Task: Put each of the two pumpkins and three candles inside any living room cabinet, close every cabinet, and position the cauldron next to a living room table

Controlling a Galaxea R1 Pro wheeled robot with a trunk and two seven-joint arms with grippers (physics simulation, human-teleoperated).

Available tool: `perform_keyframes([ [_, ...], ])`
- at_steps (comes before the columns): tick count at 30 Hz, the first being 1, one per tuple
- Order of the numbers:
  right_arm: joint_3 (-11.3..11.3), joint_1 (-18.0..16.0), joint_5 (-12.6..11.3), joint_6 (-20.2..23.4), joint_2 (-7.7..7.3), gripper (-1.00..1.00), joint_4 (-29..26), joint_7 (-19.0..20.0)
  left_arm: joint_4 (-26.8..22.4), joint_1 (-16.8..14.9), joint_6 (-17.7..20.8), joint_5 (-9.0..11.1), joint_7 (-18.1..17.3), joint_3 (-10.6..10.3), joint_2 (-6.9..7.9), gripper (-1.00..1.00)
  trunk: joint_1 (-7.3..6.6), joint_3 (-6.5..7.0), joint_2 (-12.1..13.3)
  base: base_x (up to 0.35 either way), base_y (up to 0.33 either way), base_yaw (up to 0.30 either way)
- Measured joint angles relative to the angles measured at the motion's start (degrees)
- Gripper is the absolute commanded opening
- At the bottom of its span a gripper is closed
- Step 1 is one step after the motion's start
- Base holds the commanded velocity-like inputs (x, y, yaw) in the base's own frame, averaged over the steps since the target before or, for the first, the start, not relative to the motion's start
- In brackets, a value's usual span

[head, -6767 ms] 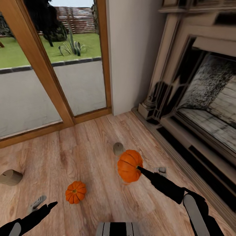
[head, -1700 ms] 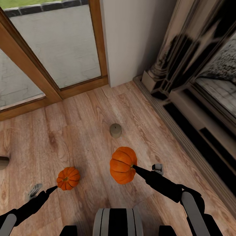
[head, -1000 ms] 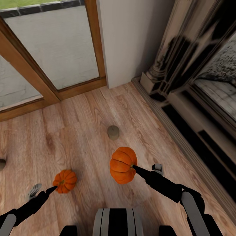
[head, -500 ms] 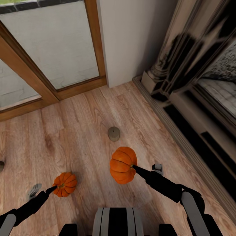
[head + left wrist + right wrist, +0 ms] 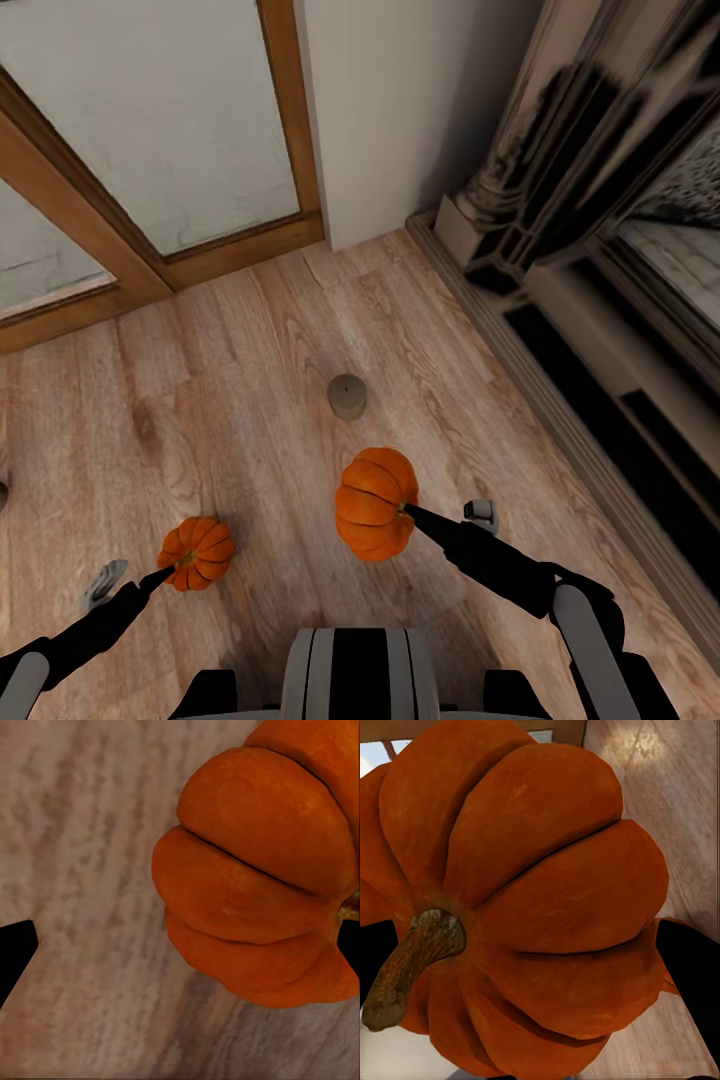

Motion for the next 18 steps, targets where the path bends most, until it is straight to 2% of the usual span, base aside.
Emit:
perform_keyframes([
  [18, 0.39, 0.0, -0.05, -0.02, 0.0, -1.0, 0.03, 0.0, -0.03, 0.0, -0.04, 0.01, 0.04, 0.0, -0.04, 1.0, 0.0, -0.01, 0.0, 0.028, -0.004, 0.0],
])
